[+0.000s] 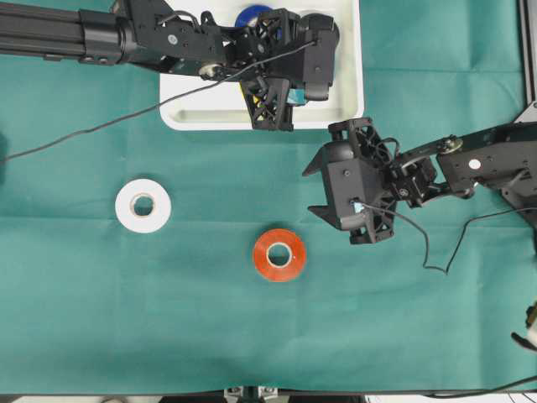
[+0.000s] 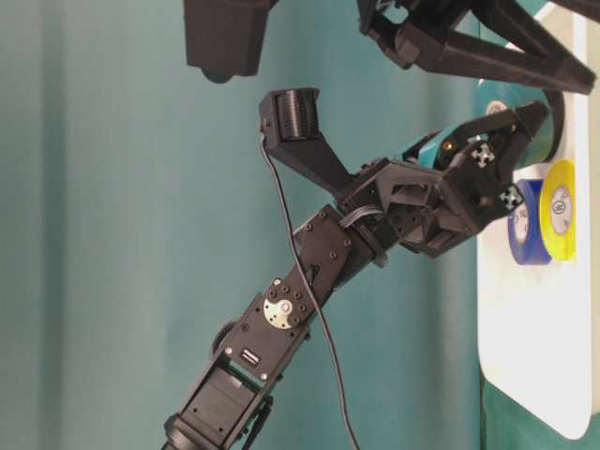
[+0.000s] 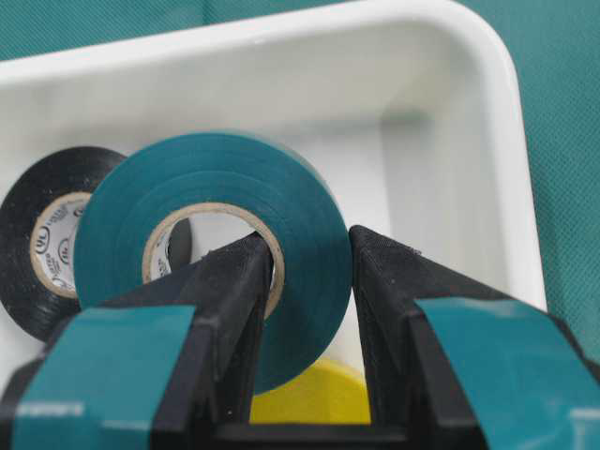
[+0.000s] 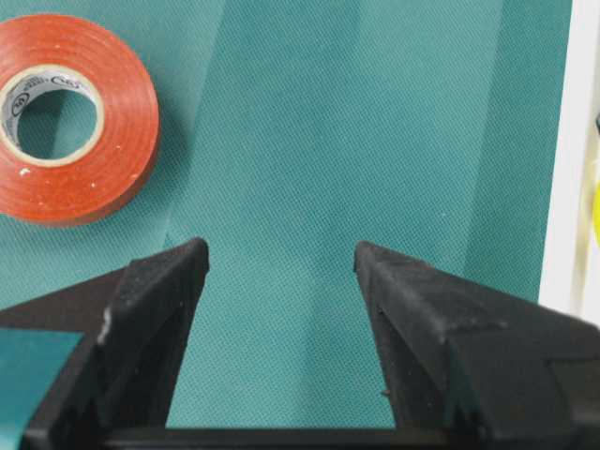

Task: Put the tape alternately from left to right into the white case.
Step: 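Lift the teal roll with the left gripper and lower it into the tray, then open the left gripper and withdraw it over the white roll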

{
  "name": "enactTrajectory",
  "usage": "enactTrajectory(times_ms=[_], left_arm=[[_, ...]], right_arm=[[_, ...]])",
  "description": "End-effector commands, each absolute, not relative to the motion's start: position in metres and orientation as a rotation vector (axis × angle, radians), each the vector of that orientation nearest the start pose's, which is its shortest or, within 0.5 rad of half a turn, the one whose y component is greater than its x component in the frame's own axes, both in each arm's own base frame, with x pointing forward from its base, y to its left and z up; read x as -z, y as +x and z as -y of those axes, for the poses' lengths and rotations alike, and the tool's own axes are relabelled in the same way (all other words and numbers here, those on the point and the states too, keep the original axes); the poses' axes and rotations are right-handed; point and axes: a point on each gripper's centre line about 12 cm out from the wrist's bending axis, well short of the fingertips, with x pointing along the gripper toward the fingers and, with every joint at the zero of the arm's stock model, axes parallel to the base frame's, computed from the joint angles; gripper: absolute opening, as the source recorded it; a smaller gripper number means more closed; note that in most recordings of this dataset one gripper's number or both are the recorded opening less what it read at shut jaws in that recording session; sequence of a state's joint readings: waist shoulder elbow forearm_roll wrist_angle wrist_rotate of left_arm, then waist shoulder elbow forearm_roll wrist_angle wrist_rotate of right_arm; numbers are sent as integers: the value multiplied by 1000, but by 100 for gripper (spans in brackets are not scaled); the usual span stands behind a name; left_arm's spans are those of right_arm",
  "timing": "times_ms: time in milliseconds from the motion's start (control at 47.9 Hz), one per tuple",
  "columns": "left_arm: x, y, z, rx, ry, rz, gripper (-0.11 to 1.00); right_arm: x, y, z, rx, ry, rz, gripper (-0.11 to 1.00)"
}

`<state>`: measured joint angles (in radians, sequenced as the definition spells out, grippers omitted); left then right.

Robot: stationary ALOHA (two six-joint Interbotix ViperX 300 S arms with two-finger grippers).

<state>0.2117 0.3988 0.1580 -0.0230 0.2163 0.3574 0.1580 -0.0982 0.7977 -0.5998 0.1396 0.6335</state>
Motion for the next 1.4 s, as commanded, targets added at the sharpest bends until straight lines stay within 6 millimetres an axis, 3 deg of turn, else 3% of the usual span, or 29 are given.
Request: enactTrajectory(times_ms=[0, 501, 606, 752, 898, 1378], left_arm=[[-162, 507, -112, -85, 244, -724, -4], [-160, 506, -109, -80, 245, -728, -2], [-159, 505, -109, -80, 244, -731, 13], [-161, 504, -108, -78, 245, -729, 49], [-160, 504, -107, -77, 245, -731, 44], [-162, 502, -104, -72, 245, -731, 44]], right_arm=[[-159, 340, -46, -66, -54, -786, 71], [-159, 340, -47, -69, -53, -784, 71], [-160, 341, -47, -72, -51, -778, 71], [-160, 340, -47, -71, -52, -780, 71], [-159, 340, -47, -71, -52, -782, 71], [-158, 339, -46, -69, -52, -785, 71]])
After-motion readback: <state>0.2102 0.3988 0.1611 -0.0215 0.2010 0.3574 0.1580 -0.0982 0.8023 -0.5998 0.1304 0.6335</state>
